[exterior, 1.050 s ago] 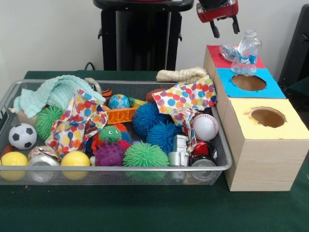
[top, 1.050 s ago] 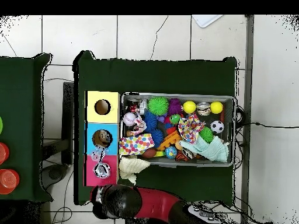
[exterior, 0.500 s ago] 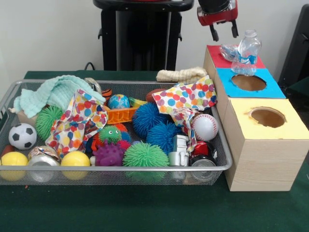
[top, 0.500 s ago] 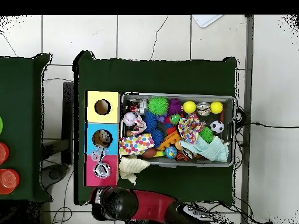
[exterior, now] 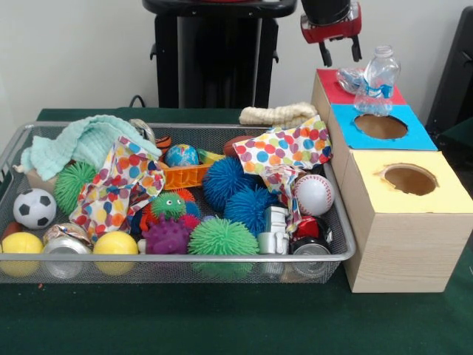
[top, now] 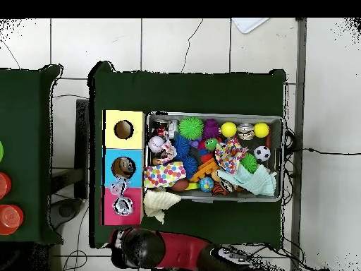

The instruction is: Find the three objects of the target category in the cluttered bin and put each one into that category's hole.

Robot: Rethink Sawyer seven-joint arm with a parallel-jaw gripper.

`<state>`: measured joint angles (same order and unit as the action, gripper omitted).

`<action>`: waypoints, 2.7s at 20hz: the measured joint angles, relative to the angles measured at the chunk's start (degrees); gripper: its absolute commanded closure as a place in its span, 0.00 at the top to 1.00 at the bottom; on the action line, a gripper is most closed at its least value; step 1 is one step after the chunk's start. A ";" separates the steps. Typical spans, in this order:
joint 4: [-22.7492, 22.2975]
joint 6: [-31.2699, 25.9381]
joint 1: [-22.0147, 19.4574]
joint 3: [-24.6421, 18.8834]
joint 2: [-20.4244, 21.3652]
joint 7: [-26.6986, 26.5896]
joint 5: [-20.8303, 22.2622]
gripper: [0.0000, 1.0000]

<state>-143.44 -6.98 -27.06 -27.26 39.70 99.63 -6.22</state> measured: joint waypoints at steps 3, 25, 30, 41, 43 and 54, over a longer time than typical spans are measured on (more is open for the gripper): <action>0.02 0.40 0.00 0.11 -0.63 0.00 -0.01 1.00; 0.23 2.62 1.64 0.29 -1.28 0.00 -0.02 1.00; 0.28 3.78 2.11 0.54 -1.28 0.00 -0.02 1.00; 0.55 4.96 2.82 1.02 -1.45 0.00 -0.02 1.00; 0.59 4.97 2.82 1.03 -1.69 0.00 -0.02 1.00; 0.60 5.18 2.82 1.03 -2.49 0.00 -0.04 1.00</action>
<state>-142.84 -1.80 -24.24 -26.23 37.21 99.63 -6.25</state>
